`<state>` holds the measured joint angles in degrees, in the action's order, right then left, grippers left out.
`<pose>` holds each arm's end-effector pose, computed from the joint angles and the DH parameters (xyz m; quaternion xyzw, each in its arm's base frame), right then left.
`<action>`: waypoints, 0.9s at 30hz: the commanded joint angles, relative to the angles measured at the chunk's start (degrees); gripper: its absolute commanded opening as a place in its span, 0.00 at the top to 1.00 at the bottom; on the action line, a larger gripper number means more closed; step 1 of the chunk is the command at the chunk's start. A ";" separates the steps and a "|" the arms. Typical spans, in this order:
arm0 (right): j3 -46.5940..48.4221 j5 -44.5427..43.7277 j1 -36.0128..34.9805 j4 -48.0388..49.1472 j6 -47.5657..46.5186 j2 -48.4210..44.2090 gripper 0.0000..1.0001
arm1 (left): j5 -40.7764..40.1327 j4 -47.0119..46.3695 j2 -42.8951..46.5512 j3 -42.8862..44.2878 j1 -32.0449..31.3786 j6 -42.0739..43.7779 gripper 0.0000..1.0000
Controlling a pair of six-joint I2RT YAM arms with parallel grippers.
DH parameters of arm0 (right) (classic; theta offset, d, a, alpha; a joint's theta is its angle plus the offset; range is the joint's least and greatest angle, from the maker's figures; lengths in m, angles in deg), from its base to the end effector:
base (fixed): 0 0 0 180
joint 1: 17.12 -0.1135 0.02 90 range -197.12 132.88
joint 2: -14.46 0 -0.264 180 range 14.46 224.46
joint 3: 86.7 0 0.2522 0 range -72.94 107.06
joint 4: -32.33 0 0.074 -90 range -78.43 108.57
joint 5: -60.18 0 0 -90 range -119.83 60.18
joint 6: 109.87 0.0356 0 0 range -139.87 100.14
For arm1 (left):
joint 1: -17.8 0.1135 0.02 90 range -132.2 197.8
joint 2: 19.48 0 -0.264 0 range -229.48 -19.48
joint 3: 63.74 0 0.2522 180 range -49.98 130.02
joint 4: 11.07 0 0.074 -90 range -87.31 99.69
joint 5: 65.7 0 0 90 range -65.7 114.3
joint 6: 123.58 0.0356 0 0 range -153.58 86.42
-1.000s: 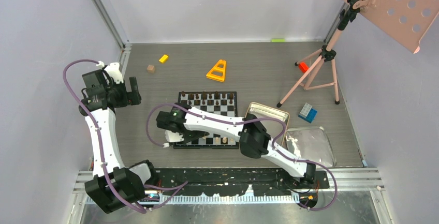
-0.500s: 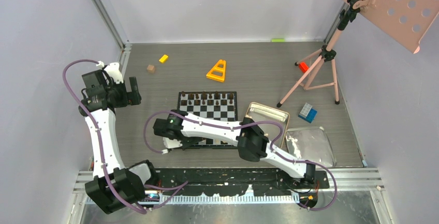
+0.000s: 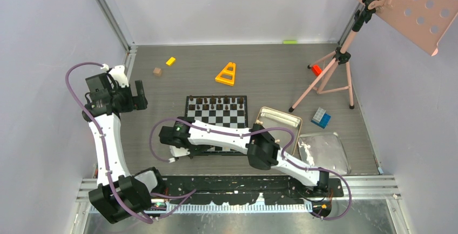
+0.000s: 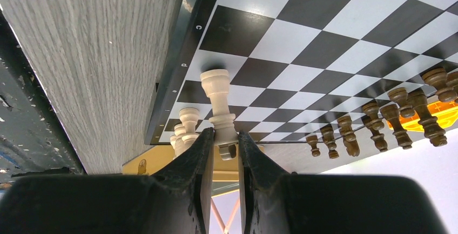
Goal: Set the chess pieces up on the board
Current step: Place the chess piece on the chessboard.
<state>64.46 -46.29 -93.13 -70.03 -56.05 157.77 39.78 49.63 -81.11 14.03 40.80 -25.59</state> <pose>0.1241 0.4566 0.1979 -0.8239 0.5470 -0.1478 0.0121 0.2007 0.0749 0.3399 -0.0678 0.9130 -0.0175 0.4020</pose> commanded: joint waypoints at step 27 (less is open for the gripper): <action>0.76 -1.88 -1.07 -3.86 -0.82 -1.34 0.54 | 1.11 -2.03 1.36 -0.36 0.44 0.80 0.00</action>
<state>64.42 -46.97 -93.87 -70.03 -56.20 157.77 39.85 49.63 -81.06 13.85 40.80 -25.57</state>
